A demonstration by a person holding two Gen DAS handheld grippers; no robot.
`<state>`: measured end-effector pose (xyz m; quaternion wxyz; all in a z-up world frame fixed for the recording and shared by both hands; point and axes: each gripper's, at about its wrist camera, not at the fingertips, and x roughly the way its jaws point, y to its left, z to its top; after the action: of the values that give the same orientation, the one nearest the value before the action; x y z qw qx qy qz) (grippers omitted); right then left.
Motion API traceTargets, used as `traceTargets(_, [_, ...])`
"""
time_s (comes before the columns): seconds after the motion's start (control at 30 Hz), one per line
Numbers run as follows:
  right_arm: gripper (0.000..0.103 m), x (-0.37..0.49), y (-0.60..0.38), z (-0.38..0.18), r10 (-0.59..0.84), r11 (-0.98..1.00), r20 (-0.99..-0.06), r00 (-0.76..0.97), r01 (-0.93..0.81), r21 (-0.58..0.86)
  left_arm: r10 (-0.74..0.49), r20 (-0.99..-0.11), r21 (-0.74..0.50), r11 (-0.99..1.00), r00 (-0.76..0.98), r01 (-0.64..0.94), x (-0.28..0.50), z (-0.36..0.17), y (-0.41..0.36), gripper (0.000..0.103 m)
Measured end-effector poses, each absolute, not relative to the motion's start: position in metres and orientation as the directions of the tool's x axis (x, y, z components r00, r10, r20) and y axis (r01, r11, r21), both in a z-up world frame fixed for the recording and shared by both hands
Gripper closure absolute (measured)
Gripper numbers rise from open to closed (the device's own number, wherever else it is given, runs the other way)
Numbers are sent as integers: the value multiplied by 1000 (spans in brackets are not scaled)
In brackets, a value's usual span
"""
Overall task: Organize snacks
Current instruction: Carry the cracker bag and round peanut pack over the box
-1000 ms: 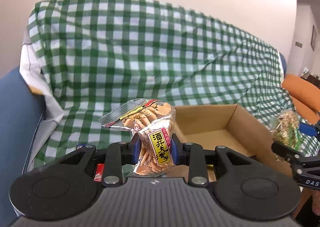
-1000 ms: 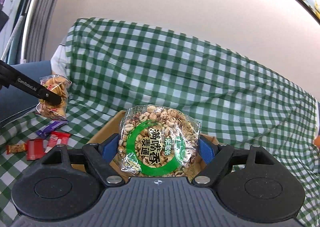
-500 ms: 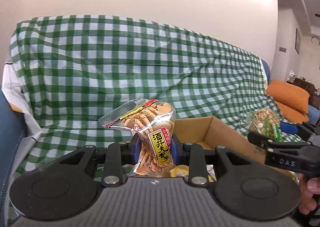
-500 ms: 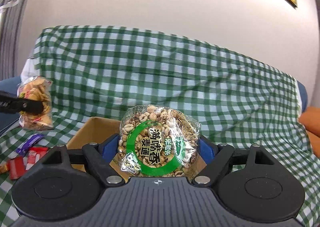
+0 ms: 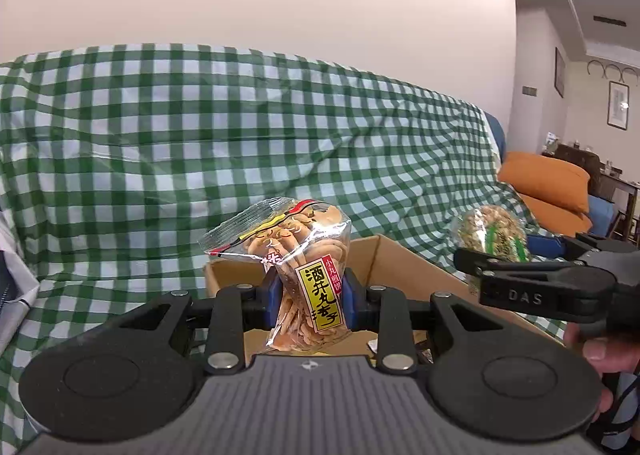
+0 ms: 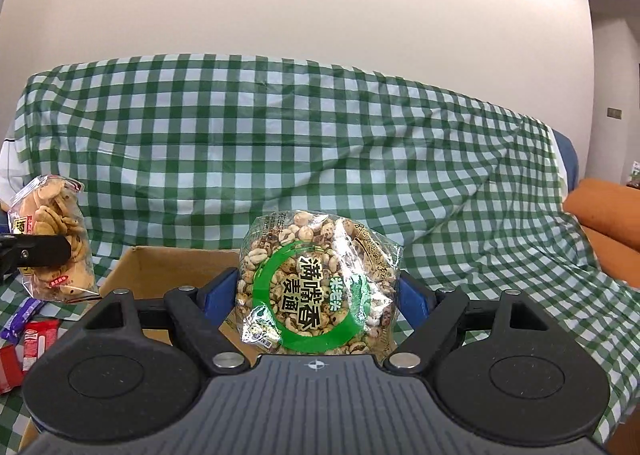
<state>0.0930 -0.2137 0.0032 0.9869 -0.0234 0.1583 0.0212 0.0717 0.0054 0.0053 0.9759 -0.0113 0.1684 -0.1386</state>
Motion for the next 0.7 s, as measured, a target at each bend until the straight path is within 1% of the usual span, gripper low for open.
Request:
traceTargets(0.17, [20,99,-213,3,20,999,-312,950,-34,-40,-305,-341,-80,952,889,296,79,-2,-6,69])
traceTargets(0.3, [20,97,-211,3,6,999,-313,950,-21,-44,-337,-346,-60,939,876,338,79,-6,-18,69])
traceTargets(0.47, [20,95,-210,2,-11,999,-316,949,-3,-44,-345,-361,-24,932,866,361,79,-13,-31,69])
traceTargets(0.7, [20,96,-211,2,-29,999,-311,950,16,-44,-355,-367,-24,928,860,373,84,-17,-39,69])
